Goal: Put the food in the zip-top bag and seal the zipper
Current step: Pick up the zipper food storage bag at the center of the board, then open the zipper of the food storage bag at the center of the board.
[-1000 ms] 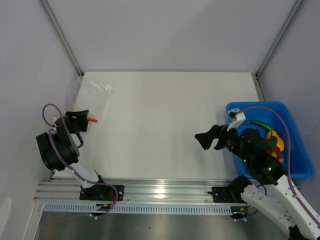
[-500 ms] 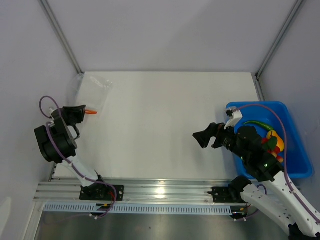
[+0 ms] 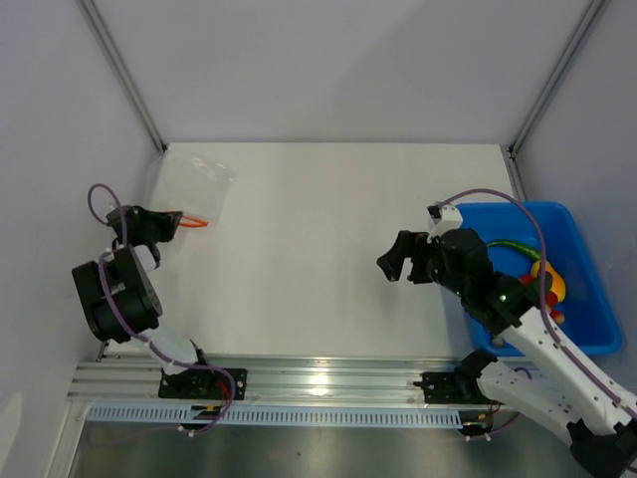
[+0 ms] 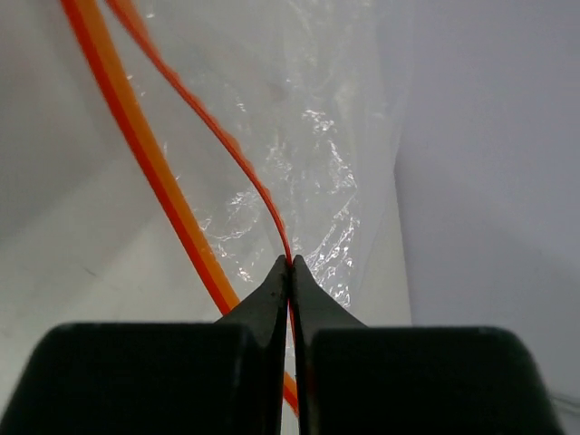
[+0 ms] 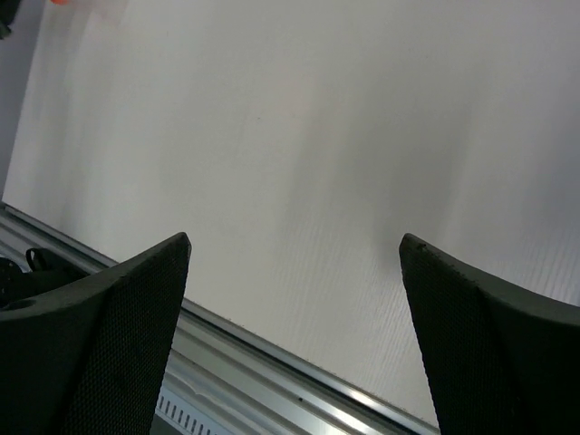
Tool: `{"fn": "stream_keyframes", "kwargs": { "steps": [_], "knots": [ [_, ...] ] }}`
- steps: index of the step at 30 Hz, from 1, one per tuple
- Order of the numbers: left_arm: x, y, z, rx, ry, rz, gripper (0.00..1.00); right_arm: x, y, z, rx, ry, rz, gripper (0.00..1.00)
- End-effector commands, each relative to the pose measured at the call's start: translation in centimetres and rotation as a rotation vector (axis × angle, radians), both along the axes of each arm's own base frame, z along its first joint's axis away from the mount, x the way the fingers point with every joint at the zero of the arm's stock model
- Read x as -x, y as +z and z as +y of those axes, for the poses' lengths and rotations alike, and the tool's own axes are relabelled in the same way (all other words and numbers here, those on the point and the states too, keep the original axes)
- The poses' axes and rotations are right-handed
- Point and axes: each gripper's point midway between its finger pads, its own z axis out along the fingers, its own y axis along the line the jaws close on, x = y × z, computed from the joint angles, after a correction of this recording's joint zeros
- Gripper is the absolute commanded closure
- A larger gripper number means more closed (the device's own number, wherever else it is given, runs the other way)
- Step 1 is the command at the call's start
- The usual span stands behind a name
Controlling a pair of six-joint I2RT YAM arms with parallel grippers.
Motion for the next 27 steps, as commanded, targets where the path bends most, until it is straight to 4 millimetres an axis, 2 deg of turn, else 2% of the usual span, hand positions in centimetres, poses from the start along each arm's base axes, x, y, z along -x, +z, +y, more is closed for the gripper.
{"fn": "stream_keyframes", "kwargs": {
  "steps": [1, 3, 4, 5, 6, 7, 8, 10, 12, 13, 15, 16, 18, 19, 20, 22, 27],
  "knots": [
    [1.0, 5.0, -5.8, -0.118, -0.167, -0.038, 0.99, -0.9, 2.1, 1.1, 0.019, -0.016, 0.010, 0.02],
    [2.8, 6.9, -7.9, -0.189, -0.203, -0.018, 0.99, -0.6, 2.2, 2.8, 0.048, 0.019, 0.022, 0.03],
    [3.3, 7.5, -10.2, -0.218, -0.261, -0.019, 0.99, -0.4, 3.3, 3.4, 0.042, 0.025, 0.005, 0.04],
    [3.9, 8.3, -11.0, -0.256, -0.270, -0.018, 0.99, 0.3, 3.8, 4.5, 0.054, 0.041, -0.013, 0.04],
    [5.4, 9.8, -12.1, -0.307, -0.304, -0.041, 0.99, 0.5, 3.7, 5.2, 0.070, 0.048, -0.015, 0.04],
    [6.4, 9.9, -13.9, -0.321, -0.355, -0.035, 0.99, 0.8, 4.0, 5.9, 0.075, 0.061, -0.024, 0.05],
    [7.2, 10.4, -14.5, -0.349, -0.373, -0.039, 0.99, 1.6, 4.9, 6.8, 0.076, 0.079, -0.043, 0.05],
    [9.6, 11.7, -16.9, -0.383, -0.442, -0.067, 0.99, 2.2, 5.0, 8.1, 0.089, 0.099, -0.055, 0.06],
    [11.8, 12.5, -18.2, -0.442, -0.489, -0.068, 0.99, 3.4, 5.7, 9.4, 0.080, 0.125, -0.082, 0.08],
    [12.8, 12.8, -19.8, -0.460, -0.547, -0.075, 0.99, 3.6, 5.7, 10.0, 0.087, 0.130, -0.089, 0.10],
    [14.2, 13.0, -21.0, -0.490, -0.584, -0.077, 0.99, 4.6, 6.6, 11.2, 0.074, 0.154, -0.115, 0.11],
    [15.3, 13.3, -21.3, -0.492, -0.595, -0.079, 1.00, 4.7, 6.2, 11.8, 0.090, 0.159, -0.117, 0.12],
    [16.2, 13.6, -22.0, -0.479, -0.605, -0.083, 0.99, 5.1, 7.1, 12.9, 0.083, 0.167, -0.132, 0.15],
    [17.2, 13.8, -23.1, -0.475, -0.645, -0.096, 0.99, 5.4, 7.3, 13.5, 0.093, 0.164, -0.149, 0.15],
    [17.7, 13.7, -23.7, -0.461, -0.657, -0.086, 0.99, 5.5, 6.8, 14.3, 0.114, 0.164, -0.149, 0.15],
    [18.8, 13.9, -25.1, -0.463, -0.702, -0.081, 0.99, 5.7, 7.7, 15.2, 0.113, 0.142, -0.178, 0.16],
    [20.9, 14.5, -28.9, -0.432, -0.814, -0.103, 0.99, 5.5, 7.4, 17.3, 0.119, 0.147, -0.190, 0.18]
  ]
}}
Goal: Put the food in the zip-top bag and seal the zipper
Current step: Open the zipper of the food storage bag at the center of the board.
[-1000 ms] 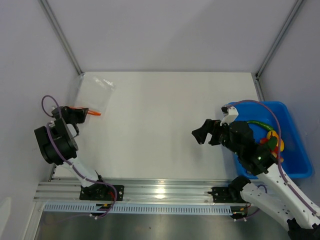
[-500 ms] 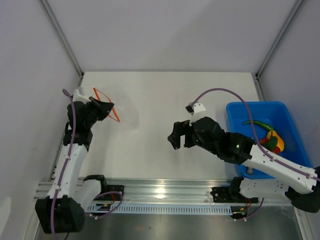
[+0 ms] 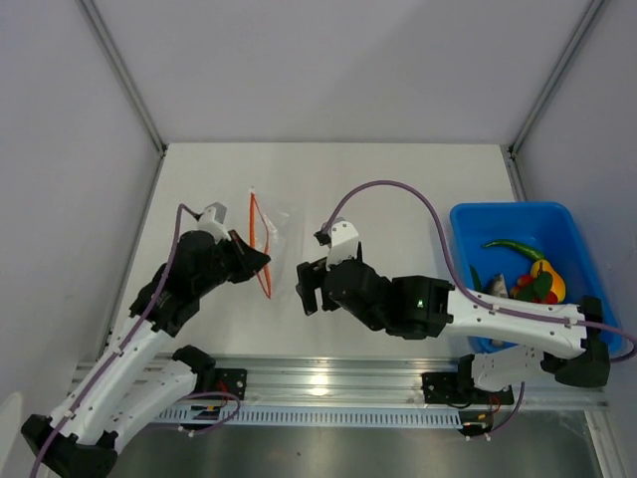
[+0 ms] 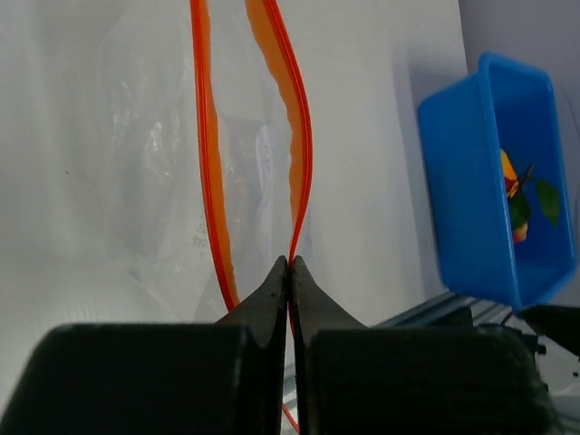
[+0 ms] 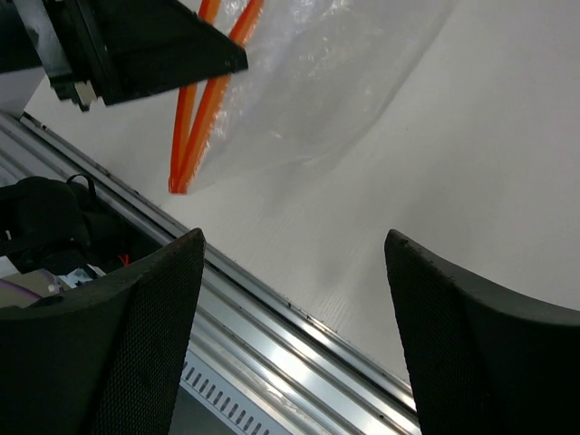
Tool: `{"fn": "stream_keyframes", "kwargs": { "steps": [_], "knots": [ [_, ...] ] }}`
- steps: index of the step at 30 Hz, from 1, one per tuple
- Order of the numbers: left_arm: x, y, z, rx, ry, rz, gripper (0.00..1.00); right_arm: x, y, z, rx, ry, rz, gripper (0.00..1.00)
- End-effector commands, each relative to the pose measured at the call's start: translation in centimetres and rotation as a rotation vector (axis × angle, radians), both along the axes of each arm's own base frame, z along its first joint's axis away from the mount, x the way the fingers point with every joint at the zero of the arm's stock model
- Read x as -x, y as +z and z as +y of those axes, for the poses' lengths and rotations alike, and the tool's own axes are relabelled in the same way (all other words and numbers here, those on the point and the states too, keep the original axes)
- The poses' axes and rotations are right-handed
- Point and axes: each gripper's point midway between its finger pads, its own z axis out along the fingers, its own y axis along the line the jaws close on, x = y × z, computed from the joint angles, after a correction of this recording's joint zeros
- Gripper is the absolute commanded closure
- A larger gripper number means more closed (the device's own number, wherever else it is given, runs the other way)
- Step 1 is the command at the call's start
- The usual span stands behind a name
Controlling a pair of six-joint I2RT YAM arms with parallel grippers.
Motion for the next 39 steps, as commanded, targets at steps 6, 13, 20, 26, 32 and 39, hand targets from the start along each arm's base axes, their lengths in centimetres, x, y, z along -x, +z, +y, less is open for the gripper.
{"fn": "stream_keyframes", "kwargs": {
  "steps": [6, 13, 20, 26, 32, 39],
  "knots": [
    [2.2, 2.5, -4.0, 0.007, -0.086, -0.011, 0.99, -1.8, 3.0, 0.3, -0.086, -0.121, -0.061, 0.25],
    [3.6, 1.8, -6.6, -0.014, -0.178, -0.023, 1.00, -4.6, 4.4, -3.4, -0.220, -0.295, -0.001, 0.41],
    [4.3, 0.8, -8.3, -0.018, -0.207, -0.013, 0.99, -6.7, 2.8, -2.6, -0.192, -0.366, 0.093, 0.36],
    [4.9, 0.1, -9.5, -0.024, -0.232, 0.001, 0.99, -7.5, 0.6, -1.9, -0.163, -0.384, 0.175, 0.34],
    [5.5, -0.4, -10.3, -0.022, -0.250, -0.006, 1.00, -8.1, -1.6, -2.1, -0.125, -0.427, 0.225, 0.35],
    [5.9, -1.0, -10.8, -0.012, -0.265, -0.004, 0.99, -8.8, -4.2, -2.0, -0.100, -0.449, 0.280, 0.35]
  ]
}}
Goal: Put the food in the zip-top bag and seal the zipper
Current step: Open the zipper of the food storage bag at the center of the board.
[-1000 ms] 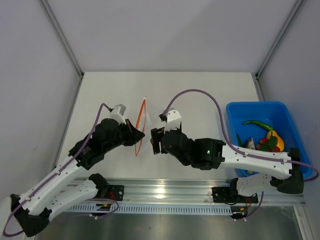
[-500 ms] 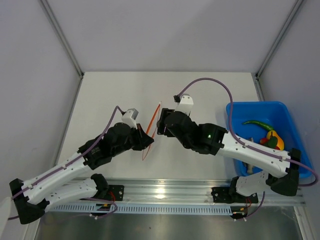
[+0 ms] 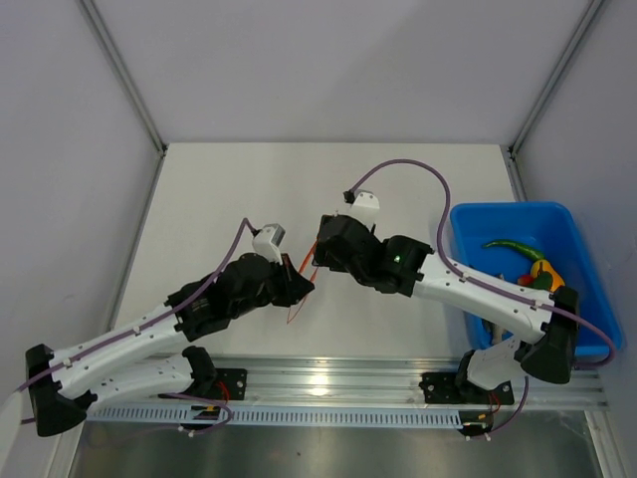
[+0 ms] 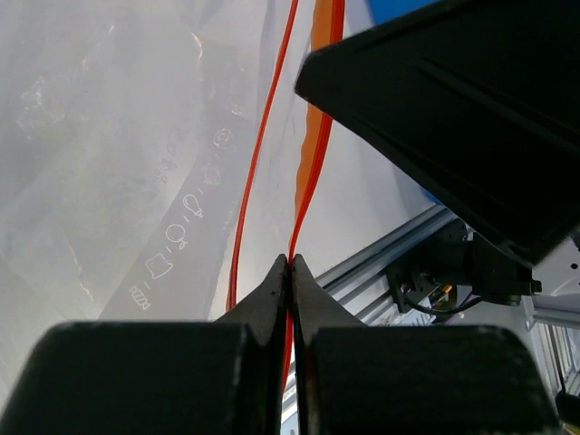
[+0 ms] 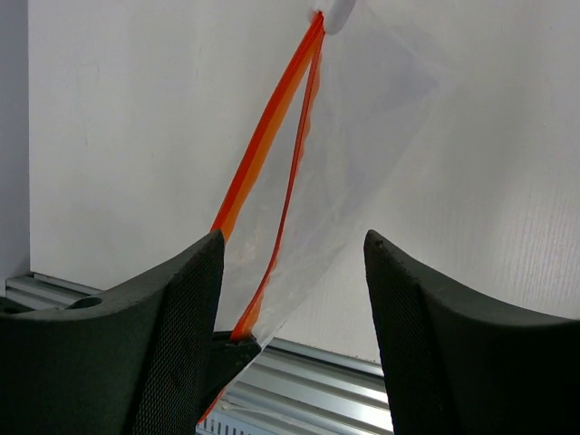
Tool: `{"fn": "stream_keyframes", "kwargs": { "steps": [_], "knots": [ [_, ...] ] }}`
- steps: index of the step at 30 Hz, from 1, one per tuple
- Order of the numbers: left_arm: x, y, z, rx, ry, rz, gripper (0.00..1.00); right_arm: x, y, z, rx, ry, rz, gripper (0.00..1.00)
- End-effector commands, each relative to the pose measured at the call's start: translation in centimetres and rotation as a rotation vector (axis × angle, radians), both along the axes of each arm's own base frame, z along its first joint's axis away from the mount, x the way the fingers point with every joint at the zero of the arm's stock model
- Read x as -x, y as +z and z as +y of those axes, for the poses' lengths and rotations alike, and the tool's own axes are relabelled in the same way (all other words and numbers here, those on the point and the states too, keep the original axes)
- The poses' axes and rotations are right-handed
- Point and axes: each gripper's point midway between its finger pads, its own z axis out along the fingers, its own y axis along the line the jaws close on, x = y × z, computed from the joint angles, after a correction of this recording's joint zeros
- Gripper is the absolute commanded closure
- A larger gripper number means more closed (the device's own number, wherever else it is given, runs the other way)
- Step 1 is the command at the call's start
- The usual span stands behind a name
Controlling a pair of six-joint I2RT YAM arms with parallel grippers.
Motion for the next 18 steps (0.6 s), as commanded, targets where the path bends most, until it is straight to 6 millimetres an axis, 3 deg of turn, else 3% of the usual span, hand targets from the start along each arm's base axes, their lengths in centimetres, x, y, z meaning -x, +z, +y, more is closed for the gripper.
{"fn": "stream_keyframes", "kwargs": {
  "steps": [1, 6, 9, 10, 12, 13, 15, 18],
  "knots": [
    [-0.1, 0.7, -0.7, 0.048, 0.013, -0.020, 0.99, -0.6, -1.0, 0.1, -0.010, -0.035, 0.036, 0.36],
    [0.2, 0.3, -0.6, 0.069, 0.007, -0.029, 1.00, -0.9, -3.2, 0.6, -0.019, -0.015, 0.080, 0.40],
    [0.5, 0.4, -0.6, 0.078, 0.000, -0.036, 0.99, -1.3, -4.3, 0.6, -0.036, -0.019, 0.087, 0.59],
    [0.5, 0.4, -0.5, 0.081, 0.000, -0.038, 0.99, -1.4, -4.4, 0.6, -0.044, -0.017, 0.085, 0.73],
    [0.7, 0.5, -0.5, 0.089, -0.010, -0.046, 0.99, -1.6, -4.8, 0.8, -0.046, 0.008, 0.084, 0.88],
    [0.8, 0.4, -0.4, 0.085, -0.017, -0.051, 0.99, -1.6, -4.8, 0.8, -0.045, 0.014, 0.081, 1.00],
    [1.0, 0.6, -0.3, 0.091, -0.030, -0.061, 0.99, -1.6, -4.7, 1.1, -0.042, 0.043, 0.066, 1.00],
    [1.4, 1.1, 0.2, 0.099, -0.057, -0.100, 0.64, -1.0, -4.3, 1.3, -0.033, 0.083, 0.044, 1.00]
  ]
}}
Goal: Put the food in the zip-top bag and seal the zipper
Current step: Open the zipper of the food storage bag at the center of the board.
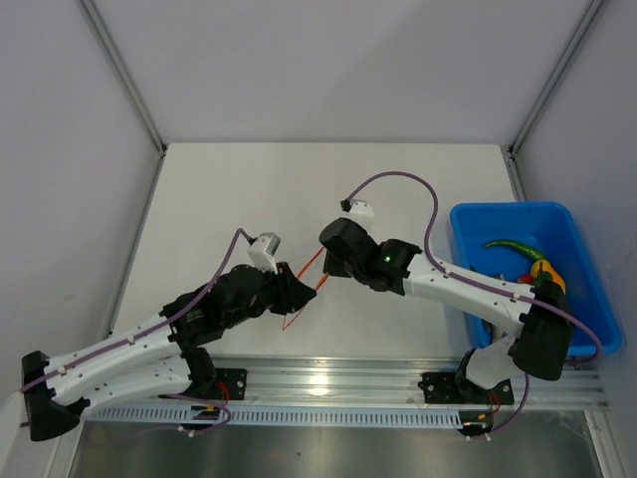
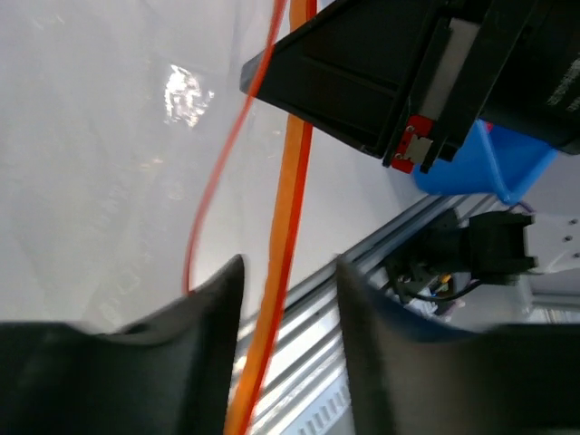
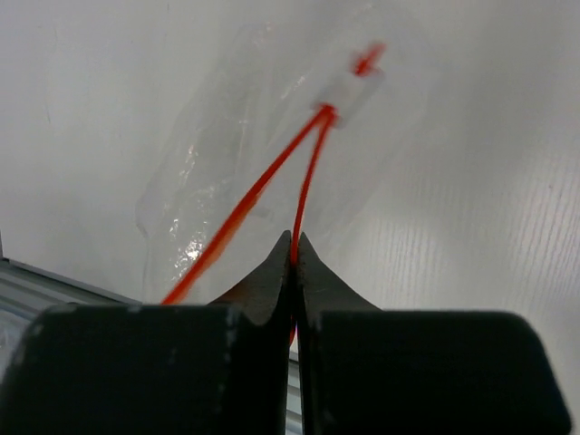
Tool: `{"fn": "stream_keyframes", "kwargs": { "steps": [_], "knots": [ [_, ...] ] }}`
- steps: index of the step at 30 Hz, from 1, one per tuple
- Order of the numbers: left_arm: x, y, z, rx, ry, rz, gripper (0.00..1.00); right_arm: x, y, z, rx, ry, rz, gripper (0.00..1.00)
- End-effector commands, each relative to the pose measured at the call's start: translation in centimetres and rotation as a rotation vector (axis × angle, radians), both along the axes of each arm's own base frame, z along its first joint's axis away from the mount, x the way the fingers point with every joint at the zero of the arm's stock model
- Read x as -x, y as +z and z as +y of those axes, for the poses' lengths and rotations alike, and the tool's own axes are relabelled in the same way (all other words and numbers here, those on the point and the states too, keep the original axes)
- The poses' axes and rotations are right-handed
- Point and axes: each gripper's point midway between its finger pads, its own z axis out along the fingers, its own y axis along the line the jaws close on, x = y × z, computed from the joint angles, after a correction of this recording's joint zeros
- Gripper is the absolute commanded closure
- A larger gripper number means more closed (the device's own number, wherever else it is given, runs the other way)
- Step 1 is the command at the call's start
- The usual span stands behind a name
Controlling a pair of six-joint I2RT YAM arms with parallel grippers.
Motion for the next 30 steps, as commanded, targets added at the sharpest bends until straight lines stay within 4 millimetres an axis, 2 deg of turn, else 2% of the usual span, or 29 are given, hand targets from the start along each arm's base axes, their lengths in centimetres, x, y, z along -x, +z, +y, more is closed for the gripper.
{"fn": "stream_keyframes", "kwargs": {
  "steps": [1, 3, 4, 7, 10, 13, 17, 22, 30],
  "knots": [
    [0.5, 1.8, 0.4, 0.041, -0.034, -0.077, 0.46, 0.2, 1.9, 0.6, -0.034, 0.053, -0.068, 1.00],
    [0.4, 2.3, 1.2, 0.033, -0.022, -0.108, 0.38, 1.0, 1.9, 0.3, -0.019, 0.077, -0.075, 1.00],
    [0.5, 3.2, 2.0, 0.035, -0.016, -0.138, 0.32, 1.4, 2.4, 0.2, -0.032, 0.093, -0.083, 1.00],
    [0.1, 4.2, 3.5, 0.020, 0.023, -0.194, 0.29, 2.8, 2.9, 0.3, -0.050, 0.156, -0.103, 1.00],
    [-0.2, 4.7, 4.2, 0.014, 0.047, -0.221, 0.27, 3.6, 2.9, 0.3, -0.076, 0.191, -0.108, 1.00],
    [-0.1, 5.0, 3.7, 0.019, 0.027, -0.226, 0.27, 4.0, 3.5, 0.1, -0.095, 0.207, -0.120, 1.00],
    [-0.2, 4.2, 2.6, -0.011, -0.005, -0.207, 0.28, 4.6, 3.8, 0.4, -0.113, 0.233, -0.117, 1.00],
    [0.2, 4.0, 1.3, -0.012, -0.049, -0.196, 0.32, 4.8, 3.9, 0.5, -0.130, 0.233, -0.104, 1.00],
    [0.8, 3.8, 0.5, -0.012, -0.071, -0.191, 0.36, 4.8, 3.7, 0.7, -0.140, 0.230, -0.092, 1.00]
  ]
}}
